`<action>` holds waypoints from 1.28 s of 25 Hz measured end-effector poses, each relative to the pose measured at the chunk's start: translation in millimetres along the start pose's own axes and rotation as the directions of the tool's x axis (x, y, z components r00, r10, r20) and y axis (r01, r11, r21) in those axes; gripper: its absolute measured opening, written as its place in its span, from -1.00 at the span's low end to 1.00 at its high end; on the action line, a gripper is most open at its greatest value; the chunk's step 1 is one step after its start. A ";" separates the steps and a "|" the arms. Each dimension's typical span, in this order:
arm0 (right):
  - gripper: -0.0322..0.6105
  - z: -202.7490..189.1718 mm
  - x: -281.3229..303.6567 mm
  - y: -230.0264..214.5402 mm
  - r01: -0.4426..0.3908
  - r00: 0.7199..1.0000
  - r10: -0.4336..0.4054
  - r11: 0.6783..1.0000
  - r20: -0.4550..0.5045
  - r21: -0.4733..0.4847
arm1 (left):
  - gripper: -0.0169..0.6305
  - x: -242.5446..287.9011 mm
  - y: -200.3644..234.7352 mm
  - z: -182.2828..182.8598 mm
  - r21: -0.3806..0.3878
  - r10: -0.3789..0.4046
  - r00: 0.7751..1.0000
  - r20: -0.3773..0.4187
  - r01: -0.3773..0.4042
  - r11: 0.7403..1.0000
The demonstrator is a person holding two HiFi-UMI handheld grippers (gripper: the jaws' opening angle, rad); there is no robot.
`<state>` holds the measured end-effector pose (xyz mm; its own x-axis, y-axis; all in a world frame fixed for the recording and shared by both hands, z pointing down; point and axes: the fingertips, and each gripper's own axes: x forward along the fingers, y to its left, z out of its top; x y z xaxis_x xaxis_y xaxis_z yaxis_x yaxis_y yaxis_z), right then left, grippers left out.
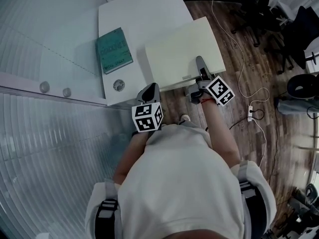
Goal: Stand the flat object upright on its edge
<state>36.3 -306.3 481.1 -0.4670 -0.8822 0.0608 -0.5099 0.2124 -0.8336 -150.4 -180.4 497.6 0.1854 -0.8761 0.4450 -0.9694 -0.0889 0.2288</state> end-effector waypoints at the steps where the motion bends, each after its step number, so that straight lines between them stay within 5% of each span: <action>1: -0.09 6.5 2.9 5.6 -0.009 1.000 0.009 1.000 0.002 -0.030 | -0.89 1.7 -1.2 0.6 0.000 0.004 1.000 -0.001 -0.004 1.000; 7: -0.09 34.3 24.8 42.8 -0.071 0.997 0.065 0.964 -0.032 -0.256 | -0.89 9.6 -8.6 7.6 -0.008 0.021 1.000 0.009 -0.021 1.000; 16: -0.09 34.6 50.0 92.2 -0.140 0.990 0.096 0.808 -0.107 -0.573 | -0.89 21.4 -10.5 13.0 -0.024 0.062 0.998 0.016 -0.062 0.998; 32: -0.08 16.3 92.5 123.6 -0.227 0.974 0.118 0.542 -0.195 -0.809 | -0.89 39.7 -12.0 14.0 -0.056 0.138 0.990 0.026 -0.136 0.989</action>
<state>-58.1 -368.5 374.7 -0.6554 -0.7522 0.0681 -0.7548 0.6556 -0.0219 -133.6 -220.7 500.4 0.0458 -0.8919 0.4499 -0.9751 0.0579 0.2141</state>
